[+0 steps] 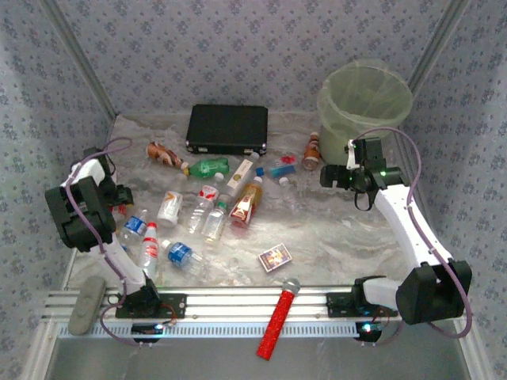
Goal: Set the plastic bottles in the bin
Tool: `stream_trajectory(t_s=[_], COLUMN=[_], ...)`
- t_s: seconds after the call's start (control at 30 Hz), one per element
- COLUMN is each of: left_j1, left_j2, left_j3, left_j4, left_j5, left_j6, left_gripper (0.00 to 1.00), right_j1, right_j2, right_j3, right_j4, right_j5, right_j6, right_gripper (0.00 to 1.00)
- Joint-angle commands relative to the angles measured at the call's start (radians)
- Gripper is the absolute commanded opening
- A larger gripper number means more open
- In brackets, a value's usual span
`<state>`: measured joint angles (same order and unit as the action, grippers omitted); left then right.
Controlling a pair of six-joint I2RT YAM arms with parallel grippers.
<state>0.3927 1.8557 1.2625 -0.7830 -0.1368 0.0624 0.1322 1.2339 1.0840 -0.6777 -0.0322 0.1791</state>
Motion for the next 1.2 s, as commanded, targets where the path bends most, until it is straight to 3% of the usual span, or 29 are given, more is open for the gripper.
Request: stream_trajectory(t_s=[0.0,0.4,0.67,0.83,1.03,1.17], left_j1=[0.005,0.003,-0.052,-0.227,-0.393,-0.542], left_j2=[0.027,-0.064,-0.208,-0.327,-0.417,-0.467], left_j3=[0.027,0.08,0.18,0.164,0.077,-0.035], left_j4=[-0.022,-0.038,-0.071,0.003,0.23,0.47], left_j5=[0.037,0.069,0.18,0.409,0.793,0.936], left_j6=[-0.015,-0.054,-0.094,-0.146,-0.285,-0.322], left_gripper=[0.74,0.67,0.63,0.63,0.57,0.56], right_j1=[-0.006,-0.013,-0.012,0.01,0.071,0.11], right_j2=[-0.013,-0.037,-0.057,-0.029,0.049,0.113], right_j3=[0.03,0.054,0.077,0.1,0.24,0.292], right_j4=[-0.022,-0.031,0.036,0.129,0.113,0.181], right_j5=[-0.021,-0.063,-0.324,-0.576,-0.703,-0.749], right_j6=[-0.004,0.008,0.017,0.046,0.028,0.092], right_gripper=[1.0,1.0,1.0,0.99,0.97,0.96])
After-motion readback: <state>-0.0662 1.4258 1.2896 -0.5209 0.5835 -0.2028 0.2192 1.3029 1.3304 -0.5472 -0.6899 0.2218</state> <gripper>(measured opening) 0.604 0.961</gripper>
